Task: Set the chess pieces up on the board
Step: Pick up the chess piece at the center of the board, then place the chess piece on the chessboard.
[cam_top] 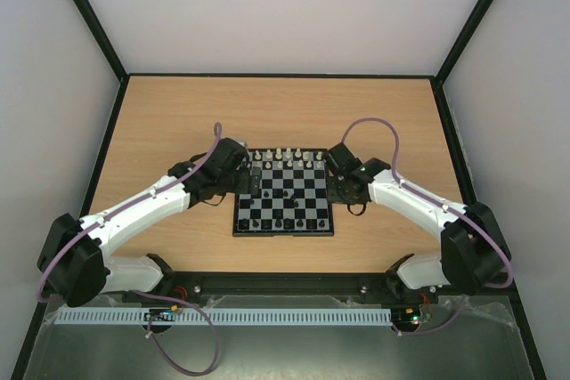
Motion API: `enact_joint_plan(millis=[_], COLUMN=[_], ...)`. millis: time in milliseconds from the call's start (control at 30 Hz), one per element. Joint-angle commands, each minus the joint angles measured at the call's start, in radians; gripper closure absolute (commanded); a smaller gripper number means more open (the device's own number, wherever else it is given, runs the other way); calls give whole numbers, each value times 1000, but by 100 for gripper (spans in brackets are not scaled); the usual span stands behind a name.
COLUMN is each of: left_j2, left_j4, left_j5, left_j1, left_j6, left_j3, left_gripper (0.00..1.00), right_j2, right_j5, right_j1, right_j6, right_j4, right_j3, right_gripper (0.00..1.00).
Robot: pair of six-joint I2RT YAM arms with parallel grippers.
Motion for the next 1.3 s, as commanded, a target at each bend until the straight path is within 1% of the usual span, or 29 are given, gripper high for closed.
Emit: enact_joint_plan(millis=[0, 267, 300, 567, 833, 1200, 1267], left_j2=[3, -1, -1, 4, 5, 7, 7], left_j4=[-2, -2, -2, 2, 5, 9, 9], left_j5=[-11, -11, -11, -10, -12, -7, -7], left_j1=[5, 5, 5, 5, 5, 5, 5], left_j6=[-6, -13, -12, -8, -7, -9, -10], left_j3=[9, 9, 9, 9, 7, 3, 4], left_gripper=[0, 0, 1, 0, 1, 1, 1], right_j2=[19, 111, 118, 183, 200, 216, 213], right_j5=[-13, -29, -31, -50, -65, -42, -38], right_j1=[48, 141, 145, 164, 178, 200, 199], right_j6=[-16, -16, -39, -50, -55, -40, -37], right_j4=[-91, -95, -92, -87, -88, -107, -109], right_j3=[32, 86, 87, 101, 103, 95, 89], right_gripper=[97, 97, 97, 95, 93, 91, 88])
